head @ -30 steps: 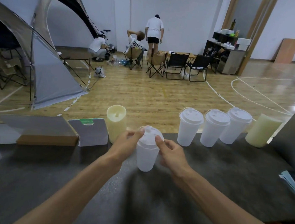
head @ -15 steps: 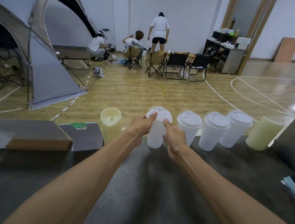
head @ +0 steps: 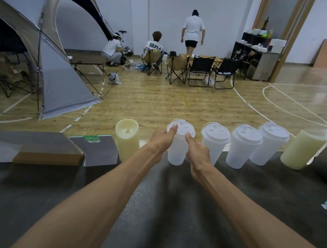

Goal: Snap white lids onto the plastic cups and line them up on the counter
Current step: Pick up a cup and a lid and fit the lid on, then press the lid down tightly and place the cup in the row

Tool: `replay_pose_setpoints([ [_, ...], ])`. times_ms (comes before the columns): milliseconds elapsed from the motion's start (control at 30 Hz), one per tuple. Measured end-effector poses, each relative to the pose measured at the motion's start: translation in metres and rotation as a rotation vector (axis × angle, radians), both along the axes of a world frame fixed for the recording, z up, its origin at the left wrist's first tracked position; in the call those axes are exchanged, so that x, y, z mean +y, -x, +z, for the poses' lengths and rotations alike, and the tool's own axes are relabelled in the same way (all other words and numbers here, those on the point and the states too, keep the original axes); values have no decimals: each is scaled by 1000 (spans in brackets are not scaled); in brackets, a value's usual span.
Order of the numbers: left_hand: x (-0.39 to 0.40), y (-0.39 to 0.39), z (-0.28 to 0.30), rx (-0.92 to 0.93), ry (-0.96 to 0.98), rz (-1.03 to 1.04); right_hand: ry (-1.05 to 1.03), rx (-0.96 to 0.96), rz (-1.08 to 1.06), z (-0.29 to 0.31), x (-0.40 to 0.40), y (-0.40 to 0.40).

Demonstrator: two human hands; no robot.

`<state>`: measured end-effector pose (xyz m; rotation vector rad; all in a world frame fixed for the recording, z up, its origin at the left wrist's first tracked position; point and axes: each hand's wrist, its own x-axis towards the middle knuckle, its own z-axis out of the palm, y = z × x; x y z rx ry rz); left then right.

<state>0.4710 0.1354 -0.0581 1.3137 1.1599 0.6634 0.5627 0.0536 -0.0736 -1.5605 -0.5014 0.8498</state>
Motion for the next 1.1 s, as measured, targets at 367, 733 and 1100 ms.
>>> replay_pose_setpoints([
  [367, -50, 73, 0, -9, -116, 0, 165, 176, 72, 6, -45, 56],
  [733, -75, 352, 35, 175, -313, 431, 64, -102, 655, 32, 12, 294],
  [1100, -1, 499, 34, 79, -125, 830, 57, -174, 829, 52, 122, 476],
])
